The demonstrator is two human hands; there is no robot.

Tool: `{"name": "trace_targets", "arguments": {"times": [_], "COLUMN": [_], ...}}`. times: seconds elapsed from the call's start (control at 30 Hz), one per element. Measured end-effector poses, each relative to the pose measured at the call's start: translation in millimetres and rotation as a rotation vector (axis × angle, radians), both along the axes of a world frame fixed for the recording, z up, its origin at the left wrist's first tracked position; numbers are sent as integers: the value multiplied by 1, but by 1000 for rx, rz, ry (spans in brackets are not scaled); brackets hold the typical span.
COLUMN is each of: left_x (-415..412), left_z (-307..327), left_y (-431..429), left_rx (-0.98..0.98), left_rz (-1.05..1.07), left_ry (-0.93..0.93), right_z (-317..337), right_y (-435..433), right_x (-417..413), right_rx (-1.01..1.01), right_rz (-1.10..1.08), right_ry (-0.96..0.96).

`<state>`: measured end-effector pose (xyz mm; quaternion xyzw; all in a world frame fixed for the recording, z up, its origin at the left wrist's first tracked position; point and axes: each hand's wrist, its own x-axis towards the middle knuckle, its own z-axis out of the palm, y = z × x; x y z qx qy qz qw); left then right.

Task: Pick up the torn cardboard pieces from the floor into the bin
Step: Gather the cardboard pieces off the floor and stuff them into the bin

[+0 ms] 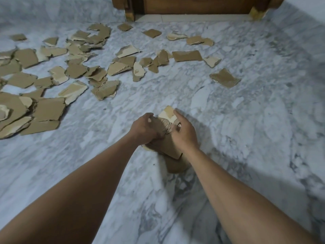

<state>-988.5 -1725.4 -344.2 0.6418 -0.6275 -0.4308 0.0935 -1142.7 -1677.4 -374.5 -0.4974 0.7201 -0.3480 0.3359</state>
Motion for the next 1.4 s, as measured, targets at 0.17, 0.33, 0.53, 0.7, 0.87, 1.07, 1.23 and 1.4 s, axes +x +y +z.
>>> {"name": "trace_targets", "arguments": {"times": [0.17,0.33,0.53,0.7,0.87,1.07,1.23,1.4], "left_x": [-16,-47,-110,-194,-305,-443,-523,-579], "left_z": [5,32,92,154,218,271,275,260], "left_y": [14,23,14,18,45,113,183,237], "left_rx": [42,211,119,86,117,151,177,111], "left_rz": [118,190,53,-110,-317,-492,-601,-651], "left_ry": [283,653,757,836,902,949,886,827], "right_z": [10,44,107,177,253,325,320,312], "right_y": [15,21,27,52,101,190,272,333], "right_x": [-12,-40,-98,-168,-266,-386,-446,-483], "right_rx": [-136,-202,-230,-340,-357,-341,-329,-251], "right_rz": [-156,-275,-425,-534,-619,-732,-931,-1018], "right_ry": [-87,-122,-91,-43,115,169,56,-7]}}
